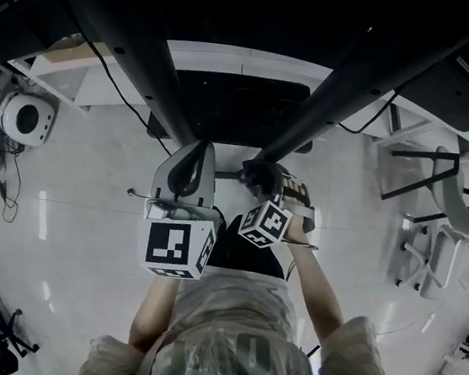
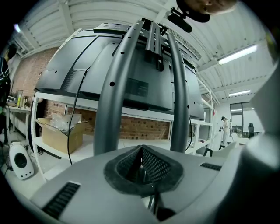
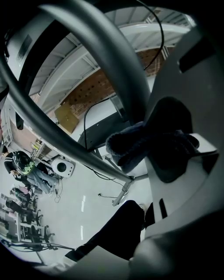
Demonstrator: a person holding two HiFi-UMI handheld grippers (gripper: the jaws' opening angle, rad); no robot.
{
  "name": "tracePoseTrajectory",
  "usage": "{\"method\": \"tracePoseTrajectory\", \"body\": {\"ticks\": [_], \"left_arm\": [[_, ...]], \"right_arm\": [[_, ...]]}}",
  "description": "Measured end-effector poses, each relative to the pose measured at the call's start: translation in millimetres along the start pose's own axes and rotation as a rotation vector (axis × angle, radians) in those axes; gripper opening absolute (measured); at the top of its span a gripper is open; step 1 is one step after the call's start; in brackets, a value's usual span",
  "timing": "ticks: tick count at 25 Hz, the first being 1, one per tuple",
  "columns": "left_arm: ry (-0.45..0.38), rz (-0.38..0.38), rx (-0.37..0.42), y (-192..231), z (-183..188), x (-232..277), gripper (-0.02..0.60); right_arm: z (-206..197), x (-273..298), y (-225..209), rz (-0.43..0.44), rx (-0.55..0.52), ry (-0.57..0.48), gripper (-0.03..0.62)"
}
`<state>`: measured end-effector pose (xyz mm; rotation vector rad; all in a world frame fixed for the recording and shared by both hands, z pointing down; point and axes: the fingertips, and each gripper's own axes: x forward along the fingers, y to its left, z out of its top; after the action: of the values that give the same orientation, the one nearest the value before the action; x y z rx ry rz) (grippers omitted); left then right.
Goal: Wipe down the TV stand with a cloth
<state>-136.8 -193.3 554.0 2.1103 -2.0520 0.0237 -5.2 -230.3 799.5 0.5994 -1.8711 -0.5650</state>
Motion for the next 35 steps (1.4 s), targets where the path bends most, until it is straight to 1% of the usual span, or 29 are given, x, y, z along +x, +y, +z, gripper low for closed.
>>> {"method": "tracePoseTrajectory", "body": {"ticks": [5, 7, 9, 13, 16, 19, 21, 23, 25, 27, 28, 30, 35], "left_arm": [[-0.011, -0.014, 0.003, -3.4, 7.4, 2.9, 0.015], [-0.015, -0.019, 0.0, -6.4, 21.5, -0.1, 0.015], [-0.022, -0.022, 0.0, -9.5, 42.3, -4.1, 0.015], [-0.045, -0.018, 0.001, -12.1, 97.4, -12.8, 0.015], [-0.084, -0.004, -0.006, -12.3, 145.1, -27.0, 0.015], [-0.137, 0.011, -0.004, -13.0, 183.5, -42.0, 0.015], [-0.176, 0.021, -0.005, -14.3, 198.5, -51.2, 0.015], [-0.208, 0.03, -0.003, -14.7, 208.5, -59.0, 0.015], [-0.23, 0.036, 0.003, -14.6, 216.5, -64.9, 0.015], [-0.239, 0.043, 0.008, -15.6, 221.0, -72.6, 0.015], [-0.243, 0.046, 0.012, -16.2, 222.1, -76.9, 0.015], [-0.255, 0.049, 0.02, -17.0, 224.7, -83.1, 0.015], [-0.285, 0.062, 0.042, -18.2, 238.4, -96.8, 0.015]], "right_arm": [[0.4, -3.7, 0.9, 0.007, 0.02, 0.006, 0.057], [7.9, -19.4, -9.3, -0.008, 0.05, -0.004, 0.057], [24.0, -44.7, -30.8, -0.034, 0.115, -0.037, 0.057], [76.2, -112.2, -94.9, -0.075, 0.324, -0.17, 0.057], [118.3, -169.1, -141.1, -0.098, 0.475, -0.301, 0.057], [150.9, -219.9, -179.4, -0.1, 0.663, -0.454, 0.057], [165.5, -248.1, -198.2, -0.08, 0.794, -0.563, 0.055], [173.2, -268.3, -210.5, -0.059, 0.911, -0.65, 0.057], [177.7, -281.8, -219.7, -0.036, 1.006, -0.719, 0.057], [180.9, -293.3, -223.6, -0.005, 1.077, -0.771, 0.057], [182.4, -298.5, -224.2, 0.008, 1.096, -0.791, 0.057], [185.5, -307.9, -226.2, 0.014, 1.099, -0.822, 0.057], [198.2, -335.4, -240.5, -0.022, 1.042, -0.887, 0.057]]}}
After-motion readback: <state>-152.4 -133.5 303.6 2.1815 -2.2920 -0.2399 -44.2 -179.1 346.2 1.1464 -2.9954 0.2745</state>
